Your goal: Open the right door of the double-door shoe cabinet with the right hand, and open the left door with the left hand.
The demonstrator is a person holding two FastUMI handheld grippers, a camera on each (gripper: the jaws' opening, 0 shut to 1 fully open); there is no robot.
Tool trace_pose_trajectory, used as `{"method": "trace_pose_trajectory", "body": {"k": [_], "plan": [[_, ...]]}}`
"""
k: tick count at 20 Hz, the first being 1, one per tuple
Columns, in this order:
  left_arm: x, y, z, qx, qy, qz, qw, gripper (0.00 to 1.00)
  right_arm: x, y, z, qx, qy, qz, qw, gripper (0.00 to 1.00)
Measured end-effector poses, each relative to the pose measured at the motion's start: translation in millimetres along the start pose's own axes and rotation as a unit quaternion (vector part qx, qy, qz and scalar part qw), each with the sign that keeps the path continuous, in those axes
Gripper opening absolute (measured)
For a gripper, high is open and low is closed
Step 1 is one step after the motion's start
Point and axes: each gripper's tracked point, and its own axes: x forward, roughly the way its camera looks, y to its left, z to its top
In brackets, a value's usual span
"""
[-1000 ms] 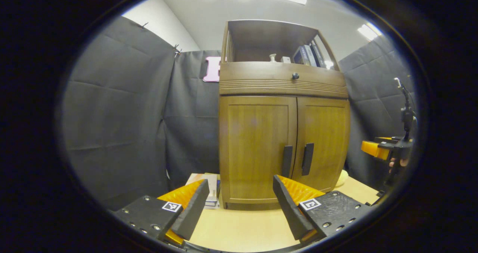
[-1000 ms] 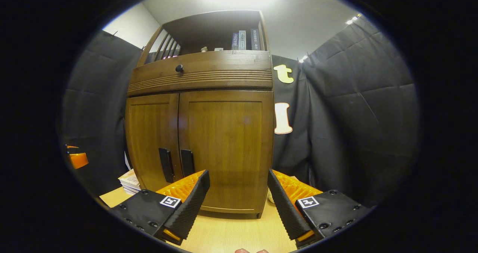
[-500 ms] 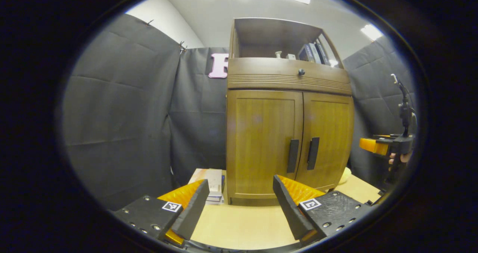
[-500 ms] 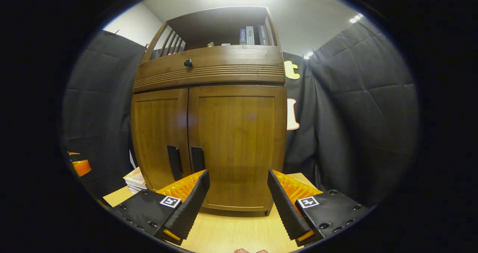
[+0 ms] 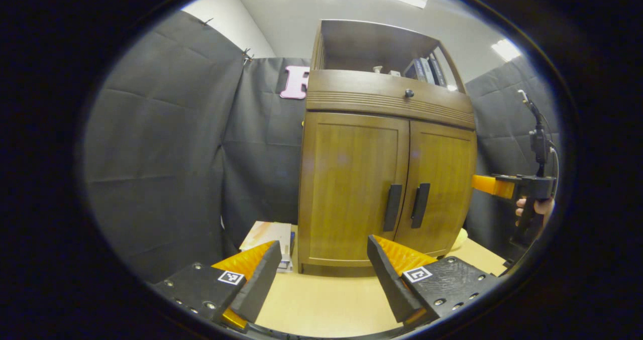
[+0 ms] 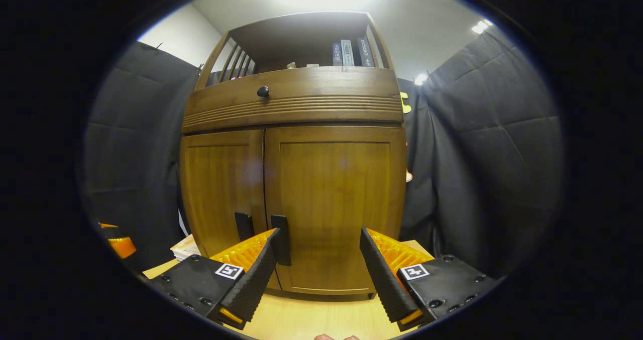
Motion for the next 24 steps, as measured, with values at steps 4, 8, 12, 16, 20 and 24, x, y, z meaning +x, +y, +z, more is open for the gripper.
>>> {"method": "trace_pose_trajectory", "body": {"k": [4,8,12,16,20,24], "plan": [[6,-2,-2,-0.018,0.001,0.002,1.0,1.0,27,18,3,0.0,-0.006,0.012,1.0,0.98],[10,-2,-5,-0.022,0.006,0.005,1.0,1.0,59,32,-3,-0.004,0.001,0.017,1.0,0.97],[-3,3,-15,-0.013,0.021,0.018,1.0,1.0,86,43,-19,-0.011,0.01,0.014,1.0,0.97],[-6,15,-23,-0.016,0.033,0.036,0.999,1.0,107,54,-39,-0.018,0.03,0.02,0.999,0.97],[-16,20,-23,-0.008,0.028,0.054,0.998,1.0,133,52,-61,-0.03,0.056,-0.006,0.998,0.97],[-23,25,-37,-0.028,0.042,0.064,0.997,1.0,147,60,-69,-0.025,0.069,-0.006,0.997,0.92]]}}
